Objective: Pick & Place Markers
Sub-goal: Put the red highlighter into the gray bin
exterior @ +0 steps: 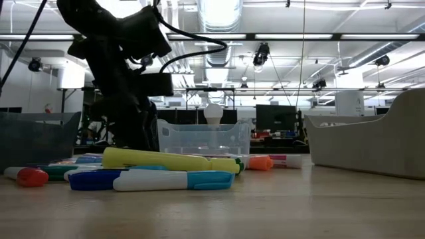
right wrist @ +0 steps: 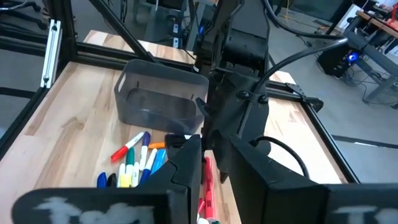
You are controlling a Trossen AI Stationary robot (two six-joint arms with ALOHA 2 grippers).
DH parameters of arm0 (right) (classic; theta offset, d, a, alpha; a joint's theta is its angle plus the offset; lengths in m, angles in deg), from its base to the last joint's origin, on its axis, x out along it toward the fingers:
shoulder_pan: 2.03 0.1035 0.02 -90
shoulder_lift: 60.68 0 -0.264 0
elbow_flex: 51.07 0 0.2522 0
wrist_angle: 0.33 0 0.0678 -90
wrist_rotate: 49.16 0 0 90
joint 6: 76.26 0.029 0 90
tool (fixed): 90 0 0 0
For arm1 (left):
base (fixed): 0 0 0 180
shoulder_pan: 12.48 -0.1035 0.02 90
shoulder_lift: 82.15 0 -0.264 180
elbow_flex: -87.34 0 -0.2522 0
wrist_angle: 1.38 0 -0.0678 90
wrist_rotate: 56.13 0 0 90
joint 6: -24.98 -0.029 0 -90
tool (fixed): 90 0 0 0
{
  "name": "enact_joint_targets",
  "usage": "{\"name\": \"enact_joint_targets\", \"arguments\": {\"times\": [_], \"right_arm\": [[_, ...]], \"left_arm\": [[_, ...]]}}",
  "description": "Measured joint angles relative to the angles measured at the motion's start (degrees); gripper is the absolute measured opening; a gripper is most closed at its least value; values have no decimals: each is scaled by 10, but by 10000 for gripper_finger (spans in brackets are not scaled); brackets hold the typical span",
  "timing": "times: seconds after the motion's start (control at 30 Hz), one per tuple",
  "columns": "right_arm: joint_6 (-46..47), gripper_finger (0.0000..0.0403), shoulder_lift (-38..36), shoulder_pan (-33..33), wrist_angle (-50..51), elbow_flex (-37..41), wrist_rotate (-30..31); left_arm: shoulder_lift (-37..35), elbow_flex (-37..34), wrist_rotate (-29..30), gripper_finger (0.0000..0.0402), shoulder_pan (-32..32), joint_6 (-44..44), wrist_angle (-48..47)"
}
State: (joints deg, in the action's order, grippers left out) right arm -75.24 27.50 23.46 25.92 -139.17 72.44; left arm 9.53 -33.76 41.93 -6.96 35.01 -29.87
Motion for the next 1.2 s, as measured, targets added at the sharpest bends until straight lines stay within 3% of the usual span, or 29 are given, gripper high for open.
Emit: {"name": "enact_joint_targets", "arguments": {"times": [0.33, 0.7, 0.97, 1.2], "right_arm": [[-2, 68, 0, 0, -8, 0, 0], [-2, 68, 0, 0, -8, 0, -1], [-13, 68, 0, 0, -9, 0, -1], [-17, 68, 0, -1, -13, 0, -1]], "left_arm": [[0, -2, 8, 138, -2, 2, -1], [-1, -2, 20, 32, -2, 1, 13], [-3, 1, 15, 1, -2, -6, 22], [-1, 2, -30, 13, -3, 28, 12]]}}
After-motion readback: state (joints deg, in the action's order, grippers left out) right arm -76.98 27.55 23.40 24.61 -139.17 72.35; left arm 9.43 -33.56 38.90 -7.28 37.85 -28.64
